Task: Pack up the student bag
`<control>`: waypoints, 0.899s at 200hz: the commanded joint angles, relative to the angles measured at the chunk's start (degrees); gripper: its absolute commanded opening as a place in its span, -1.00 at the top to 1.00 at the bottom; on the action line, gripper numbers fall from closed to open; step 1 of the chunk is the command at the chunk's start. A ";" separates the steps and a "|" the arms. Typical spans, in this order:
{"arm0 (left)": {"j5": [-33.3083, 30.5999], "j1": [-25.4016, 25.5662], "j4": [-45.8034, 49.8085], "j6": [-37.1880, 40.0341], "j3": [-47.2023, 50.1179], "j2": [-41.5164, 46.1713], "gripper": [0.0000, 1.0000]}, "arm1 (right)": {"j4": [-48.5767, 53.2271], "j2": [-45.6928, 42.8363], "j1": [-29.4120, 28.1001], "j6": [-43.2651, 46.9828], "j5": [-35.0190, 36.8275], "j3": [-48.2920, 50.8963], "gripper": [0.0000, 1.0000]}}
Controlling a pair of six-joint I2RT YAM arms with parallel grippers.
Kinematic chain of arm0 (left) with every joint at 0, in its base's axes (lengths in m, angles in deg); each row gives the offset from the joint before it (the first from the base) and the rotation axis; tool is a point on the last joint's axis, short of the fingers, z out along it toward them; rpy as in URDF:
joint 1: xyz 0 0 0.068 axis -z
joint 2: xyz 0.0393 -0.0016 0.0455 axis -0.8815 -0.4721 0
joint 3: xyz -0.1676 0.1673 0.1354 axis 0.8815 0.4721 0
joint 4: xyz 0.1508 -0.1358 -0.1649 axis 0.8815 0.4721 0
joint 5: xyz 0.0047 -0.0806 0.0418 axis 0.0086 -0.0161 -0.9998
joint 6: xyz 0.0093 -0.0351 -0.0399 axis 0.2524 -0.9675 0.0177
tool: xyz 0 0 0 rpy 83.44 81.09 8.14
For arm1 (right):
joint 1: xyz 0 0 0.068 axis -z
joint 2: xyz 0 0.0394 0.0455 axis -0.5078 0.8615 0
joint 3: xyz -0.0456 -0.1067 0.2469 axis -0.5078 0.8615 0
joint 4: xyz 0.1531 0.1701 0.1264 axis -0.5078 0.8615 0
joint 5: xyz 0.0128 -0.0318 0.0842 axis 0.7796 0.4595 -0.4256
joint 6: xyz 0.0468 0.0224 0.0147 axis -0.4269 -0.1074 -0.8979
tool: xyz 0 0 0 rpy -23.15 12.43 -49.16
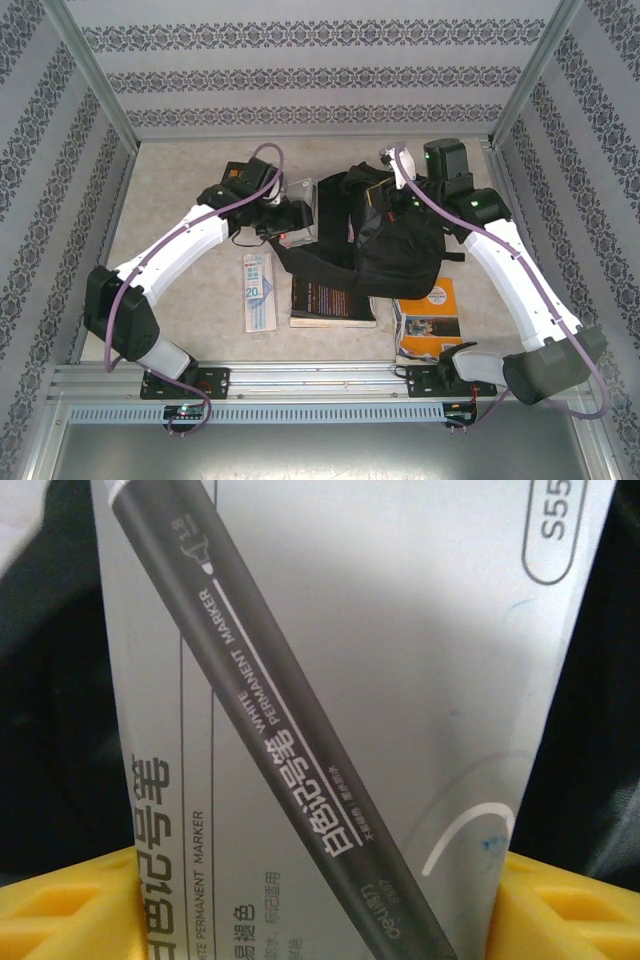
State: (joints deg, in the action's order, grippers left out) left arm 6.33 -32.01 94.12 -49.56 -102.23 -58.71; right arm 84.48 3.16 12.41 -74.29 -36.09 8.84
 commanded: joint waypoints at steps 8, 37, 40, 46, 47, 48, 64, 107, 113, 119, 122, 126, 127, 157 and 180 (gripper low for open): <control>2.16 3.40 -5.79 -4.46 -2.49 -2.98 -0.42 | -6.50 -2.19 0.45 -4.35 -6.20 0.85 1.00; 1.14 4.79 -7.19 -6.81 -3.55 -4.70 -0.42 | -9.06 -2.72 0.73 -5.63 -8.10 2.34 1.00; 0.93 4.87 -7.21 -6.93 -3.69 -4.74 -0.42 | -9.33 -2.76 0.79 -5.67 -8.30 2.45 1.00; 0.42 4.94 -7.34 -7.12 -3.93 -4.75 -0.42 | -9.66 -2.95 0.85 -5.80 -8.53 2.62 1.00; 0.33 4.96 -7.37 -7.21 -3.98 -4.75 -0.42 | -9.72 -2.97 0.86 -5.80 -8.55 2.67 1.00; 0.29 4.97 -7.42 -7.30 -4.01 -4.75 -0.42 | -9.83 -2.98 0.87 -5.85 -8.57 2.70 1.00; 0.22 5.07 -8.87 -8.45 -3.94 -4.88 -0.41 | -10.97 -3.16 1.72 -6.51 -9.53 3.05 1.00; 4.60 7.20 -13.71 -12.34 -3.90 -10.37 -0.38 | -16.96 -2.44 4.32 -11.66 -16.40 3.88 1.00; 4.81 7.43 -13.89 -12.48 -4.54 -11.34 -0.38 | -17.62 -2.16 4.32 -12.29 -17.38 3.79 1.00; 4.90 7.68 -13.89 -12.64 -5.34 -12.37 -0.38 | -18.15 -1.88 4.38 -12.95 -18.45 3.70 1.00; 5.02 7.75 -13.89 -12.67 -5.79 -12.83 -0.38 | -18.48 -1.71 4.32 -13.27 -19.00 3.72 1.00; 5.04 7.87 -13.94 -12.79 -6.38 -13.47 -0.38 | -18.81 -1.53 4.35 -13.63 -19.49 3.69 1.00; 5.06 7.87 -13.91 -12.77 -6.52 -13.59 -0.38 | -18.91 -1.51 4.29 -13.76 -19.61 3.69 1.00; 5.63 8.88 -13.80 -13.07 -11.11 -17.55 -0.40 | -20.88 -0.79 3.49 -14.62 -22.46 3.81 1.00; 8.46 9.83 -16.81 -14.92 -12.59 -20.40 -0.41 | -21.97 0.54 2.66 -14.85 -24.42 3.43 1.00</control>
State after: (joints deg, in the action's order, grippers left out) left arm 11.23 -23.59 82.69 -62.01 -111.67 -77.77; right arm 70.90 3.36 16.34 -87.89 -53.97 13.34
